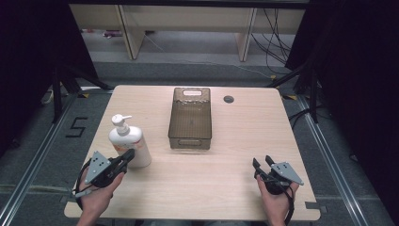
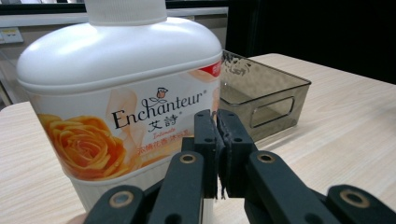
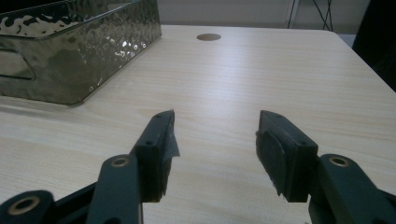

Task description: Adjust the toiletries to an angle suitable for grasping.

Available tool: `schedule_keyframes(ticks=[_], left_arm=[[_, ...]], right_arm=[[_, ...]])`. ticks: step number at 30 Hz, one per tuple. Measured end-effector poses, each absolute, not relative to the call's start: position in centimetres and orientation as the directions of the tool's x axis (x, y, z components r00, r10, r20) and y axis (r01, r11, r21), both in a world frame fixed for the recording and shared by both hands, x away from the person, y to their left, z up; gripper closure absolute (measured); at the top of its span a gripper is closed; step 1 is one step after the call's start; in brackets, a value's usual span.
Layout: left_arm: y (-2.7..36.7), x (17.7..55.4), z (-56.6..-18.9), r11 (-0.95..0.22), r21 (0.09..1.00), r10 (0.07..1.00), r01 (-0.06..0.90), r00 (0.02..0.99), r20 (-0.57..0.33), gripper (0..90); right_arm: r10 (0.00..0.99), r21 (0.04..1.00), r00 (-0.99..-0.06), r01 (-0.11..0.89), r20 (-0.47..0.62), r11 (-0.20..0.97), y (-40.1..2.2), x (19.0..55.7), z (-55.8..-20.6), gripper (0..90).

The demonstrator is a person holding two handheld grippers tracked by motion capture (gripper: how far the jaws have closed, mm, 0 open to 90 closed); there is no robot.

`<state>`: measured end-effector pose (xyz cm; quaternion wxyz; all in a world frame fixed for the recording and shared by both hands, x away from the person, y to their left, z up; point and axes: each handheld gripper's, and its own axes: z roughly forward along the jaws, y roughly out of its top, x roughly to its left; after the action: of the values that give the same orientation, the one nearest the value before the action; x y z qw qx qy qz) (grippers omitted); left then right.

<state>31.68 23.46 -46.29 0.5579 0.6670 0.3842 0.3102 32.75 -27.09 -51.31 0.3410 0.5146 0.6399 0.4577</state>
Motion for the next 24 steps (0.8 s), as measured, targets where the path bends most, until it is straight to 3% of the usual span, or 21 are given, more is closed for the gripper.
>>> schedule_keyframes(ticks=[9,12,17,20,24], left_arm=[[22.8,32.7,-46.3,-0.087,0.982,0.858,0.169,0.514,-0.013,86.7],[22.7,33.0,-46.3,-0.087,0.981,0.859,0.171,0.512,-0.013,86.7],[22.5,33.2,-46.4,-0.083,0.982,0.865,0.172,0.502,-0.015,85.4],[22.5,32.6,-46.2,-0.076,0.984,0.869,0.163,0.494,-0.015,82.0],[22.3,31.0,-45.4,-0.062,0.989,0.891,0.131,0.454,-0.004,70.0]], right_arm=[[0.975,0.933,-0.218,0.356,0.03,0.051,-27.1,32.8,-51.3,46.0],[0.974,0.935,-0.212,0.355,0.077,0.003,-26.9,32.7,-51.4,45.3],[0.974,0.938,-0.223,0.344,0.046,0.034,-27.1,32.8,-51.4,43.5],[0.972,0.936,-0.23,0.349,0.046,0.038,-27.2,32.9,-51.4,41.5],[0.973,0.94,-0.222,0.341,0.062,0.018,-27.3,32.8,-51.4,37.1]])
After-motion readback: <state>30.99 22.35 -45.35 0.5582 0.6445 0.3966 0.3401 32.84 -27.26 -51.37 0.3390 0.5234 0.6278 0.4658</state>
